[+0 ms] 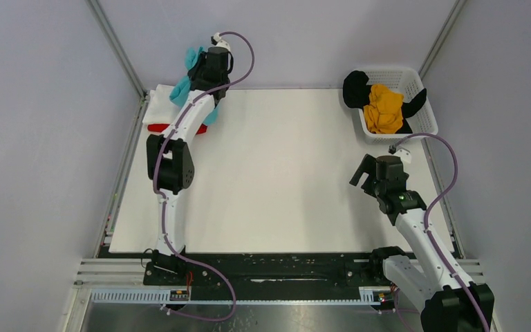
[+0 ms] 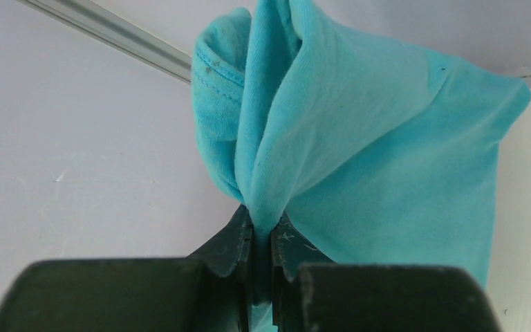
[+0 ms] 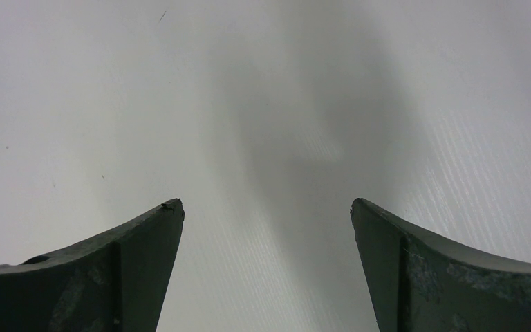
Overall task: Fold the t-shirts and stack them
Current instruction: Put the neatly folded tshirt into the corner of the board with the left arm
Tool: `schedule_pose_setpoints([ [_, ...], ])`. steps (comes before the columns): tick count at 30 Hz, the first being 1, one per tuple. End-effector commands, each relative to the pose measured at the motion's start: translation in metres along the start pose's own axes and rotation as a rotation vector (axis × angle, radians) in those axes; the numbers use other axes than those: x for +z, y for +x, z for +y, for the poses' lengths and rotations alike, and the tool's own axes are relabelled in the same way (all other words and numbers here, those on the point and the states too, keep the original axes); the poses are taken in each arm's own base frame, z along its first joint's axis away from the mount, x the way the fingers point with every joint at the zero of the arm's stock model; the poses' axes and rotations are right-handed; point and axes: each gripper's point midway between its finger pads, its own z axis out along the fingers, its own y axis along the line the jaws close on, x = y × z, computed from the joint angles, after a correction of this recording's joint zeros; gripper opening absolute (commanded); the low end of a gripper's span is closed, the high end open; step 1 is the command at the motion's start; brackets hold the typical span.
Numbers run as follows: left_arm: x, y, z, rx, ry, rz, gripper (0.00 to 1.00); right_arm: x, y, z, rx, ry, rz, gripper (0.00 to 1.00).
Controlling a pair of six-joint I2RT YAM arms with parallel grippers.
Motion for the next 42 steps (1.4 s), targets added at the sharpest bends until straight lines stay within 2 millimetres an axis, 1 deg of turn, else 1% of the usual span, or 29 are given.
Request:
schedule_pose_setpoints([
  [1,-0.009,-0.039,0.053,-0.109,-0.072,-0.091,0.0,0.0,-0.015,0.002,0.0,0.007,-0.047,1.0],
  [11,0.011,-0.031,0.058,-0.153,-0.054,-0.086,0.0,0.003,-0.014,0.001,-0.003,0.022,-0.035,0.99],
  [13,0.014,-0.031,0.057,-0.14,-0.048,-0.091,0.0,0.005,-0.014,0.0,-0.006,0.03,-0.033,0.99],
  [16,0.022,-0.027,0.05,-0.113,-0.042,-0.093,0.0,0.006,-0.013,-0.001,-0.011,0.041,-0.022,1.0],
  [22,0.049,-0.002,0.031,-0.087,-0.04,-0.052,0.0,0.009,-0.012,-0.003,-0.016,0.056,-0.014,1.0],
  [27,0.075,0.011,0.025,-0.092,-0.068,-0.049,0.0,0.011,-0.011,-0.003,-0.021,0.063,-0.002,1.0],
  [30,0.092,0.021,0.026,-0.089,-0.107,-0.052,0.0,0.012,-0.01,-0.004,-0.023,0.068,0.002,0.99],
  [34,0.107,0.032,0.026,-0.115,-0.101,-0.048,0.0,0.013,-0.011,-0.003,-0.024,0.069,0.003,1.0],
  [36,0.115,0.037,0.031,-0.13,-0.105,-0.047,0.0,0.014,-0.011,-0.002,-0.025,0.071,0.009,0.99],
  [40,0.127,0.046,0.035,-0.158,-0.1,-0.045,0.04,0.015,-0.009,-0.003,-0.031,0.079,0.022,1.0],
  [42,0.132,0.05,0.038,-0.181,-0.101,-0.045,0.07,0.016,-0.009,-0.003,-0.031,0.078,0.025,0.99],
])
